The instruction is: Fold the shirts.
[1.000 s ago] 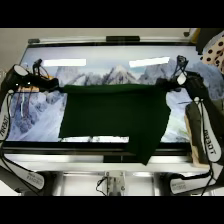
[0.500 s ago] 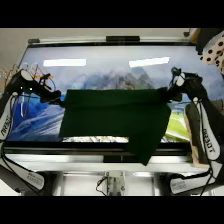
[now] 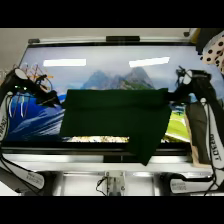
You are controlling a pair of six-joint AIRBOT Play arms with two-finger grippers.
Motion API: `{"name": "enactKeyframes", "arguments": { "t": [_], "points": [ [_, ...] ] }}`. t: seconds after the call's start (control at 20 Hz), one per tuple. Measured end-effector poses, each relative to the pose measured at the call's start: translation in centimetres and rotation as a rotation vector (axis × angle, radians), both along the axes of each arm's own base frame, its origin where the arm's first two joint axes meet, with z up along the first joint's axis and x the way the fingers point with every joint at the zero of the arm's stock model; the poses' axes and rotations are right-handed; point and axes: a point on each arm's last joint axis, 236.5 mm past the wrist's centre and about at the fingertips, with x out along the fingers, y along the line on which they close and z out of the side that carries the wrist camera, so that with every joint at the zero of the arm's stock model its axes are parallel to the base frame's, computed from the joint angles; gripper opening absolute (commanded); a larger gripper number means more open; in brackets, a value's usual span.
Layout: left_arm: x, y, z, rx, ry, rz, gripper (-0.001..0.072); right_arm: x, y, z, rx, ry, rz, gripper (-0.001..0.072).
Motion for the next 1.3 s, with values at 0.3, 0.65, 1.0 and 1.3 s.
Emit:
{"name": "enactKeyframes", "arguments": {
  "t": [0.3,0.65,1.0,1.3],
  "points": [
    [-10.8,1.1,-1.0,-0.072,0.146,0.084,0.0435,-7.0,-5.8,4.6,-0.001,0.079,-0.054,0.0487],
    [-16.8,-2.0,-4.7,-0.149,0.113,0.192,0.0430,-10.1,-6.9,6.7,0.062,0.024,-0.118,0.0487],
    [-14.9,-3.1,-5.9,-0.142,0.015,0.258,0.0033,-11.1,-6.7,7.0,0.081,0.036,-0.124,0.0488],
    [-14.5,-3.2,-5.9,-0.131,-0.007,0.265,0.0034,-15.8,-3.4,3.0,0.179,0.145,-0.092,0.0488]
  ]
}}
